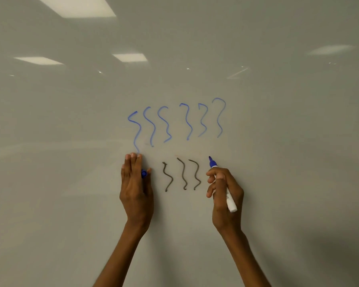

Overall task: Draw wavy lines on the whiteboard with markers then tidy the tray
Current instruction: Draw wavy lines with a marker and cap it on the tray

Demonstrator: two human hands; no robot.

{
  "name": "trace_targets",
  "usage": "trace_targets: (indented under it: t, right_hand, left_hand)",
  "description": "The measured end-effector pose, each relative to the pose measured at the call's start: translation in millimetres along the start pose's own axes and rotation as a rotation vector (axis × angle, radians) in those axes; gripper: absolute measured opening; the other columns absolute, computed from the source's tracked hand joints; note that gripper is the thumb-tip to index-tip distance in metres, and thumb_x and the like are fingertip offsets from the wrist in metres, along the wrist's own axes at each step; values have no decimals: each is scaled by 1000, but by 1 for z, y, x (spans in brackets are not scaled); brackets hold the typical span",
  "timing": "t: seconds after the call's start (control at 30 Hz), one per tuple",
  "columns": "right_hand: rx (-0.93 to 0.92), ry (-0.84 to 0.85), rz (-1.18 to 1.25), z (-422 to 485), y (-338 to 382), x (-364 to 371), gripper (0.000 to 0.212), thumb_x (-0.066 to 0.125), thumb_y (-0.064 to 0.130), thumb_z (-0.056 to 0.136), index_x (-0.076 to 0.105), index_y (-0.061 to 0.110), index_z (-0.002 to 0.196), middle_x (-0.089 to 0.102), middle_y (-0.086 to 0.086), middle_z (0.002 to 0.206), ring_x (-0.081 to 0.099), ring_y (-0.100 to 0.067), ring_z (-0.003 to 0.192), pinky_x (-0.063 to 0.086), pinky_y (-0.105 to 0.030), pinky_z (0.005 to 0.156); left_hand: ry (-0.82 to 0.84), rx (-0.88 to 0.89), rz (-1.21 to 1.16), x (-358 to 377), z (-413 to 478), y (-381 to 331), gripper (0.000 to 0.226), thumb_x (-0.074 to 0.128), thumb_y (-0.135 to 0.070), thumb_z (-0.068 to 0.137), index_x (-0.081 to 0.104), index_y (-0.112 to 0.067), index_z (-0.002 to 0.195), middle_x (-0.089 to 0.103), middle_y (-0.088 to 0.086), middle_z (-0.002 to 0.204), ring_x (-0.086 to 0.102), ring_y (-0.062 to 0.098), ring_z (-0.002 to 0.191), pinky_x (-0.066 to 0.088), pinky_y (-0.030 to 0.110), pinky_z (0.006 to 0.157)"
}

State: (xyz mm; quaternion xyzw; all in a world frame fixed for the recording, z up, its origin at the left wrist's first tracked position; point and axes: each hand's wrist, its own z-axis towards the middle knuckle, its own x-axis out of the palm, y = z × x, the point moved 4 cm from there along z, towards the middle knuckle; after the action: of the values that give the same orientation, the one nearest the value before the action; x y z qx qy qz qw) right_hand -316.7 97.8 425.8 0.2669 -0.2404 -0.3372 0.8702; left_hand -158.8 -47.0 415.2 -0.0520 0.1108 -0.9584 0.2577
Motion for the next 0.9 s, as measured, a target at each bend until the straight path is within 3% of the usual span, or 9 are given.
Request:
trace_targets:
  t: [0.13, 0.4, 0.63, 0.73, 0.9]
  right_hand:
    - [51, -57, 40, -16, -10, -15, 27, 40, 39, 91, 65, 33, 83, 61, -1, 76, 51, -16, 55, 40, -16, 52]
    - [96, -26, 13, -36, -20, -26, 28, 43, 44, 89, 67, 33, 80, 62, -3, 71, 53, -17, 56, 41, -18, 51]
    - [22, -63, 23, 13, 9, -27, 17, 43, 28, 95, 57, 20, 101, 62, -6, 75, 53, -24, 58, 38, -24, 50]
    - [47, -123, 50, 9, 3, -31, 13, 43, 23, 95, 55, 18, 95, 60, -9, 74, 53, -25, 59, 36, -28, 45]
    - [38, -164, 7, -22, -17, -46, 14, 45, 37, 92, 56, 29, 87, 61, -10, 73, 55, -28, 60, 40, -29, 49]
  left_hand:
    - [-39, 18, -7, 2, -2, 0, 40, 50, -16, 103, 46, 0, 140, 42, 12, 147, 33, 19, 143, 40, 49, 109]
    - [-67, 22, -14, 4, -3, 1, 40, 51, -13, 102, 47, 3, 138, 43, 14, 146, 36, 24, 141, 33, 44, 115]
    - [-50, -7, -14, 2, -2, -1, 40, 51, -13, 101, 47, 1, 139, 42, 12, 147, 33, 20, 143, 36, 46, 113]
    - [-45, -15, -15, 0, -2, -2, 41, 52, -12, 101, 47, 0, 140, 42, 11, 147, 32, 17, 143, 37, 46, 113]
    - [-37, -15, -23, -2, 0, -5, 42, 53, -10, 100, 46, -1, 140, 42, 10, 148, 32, 16, 144, 36, 47, 113]
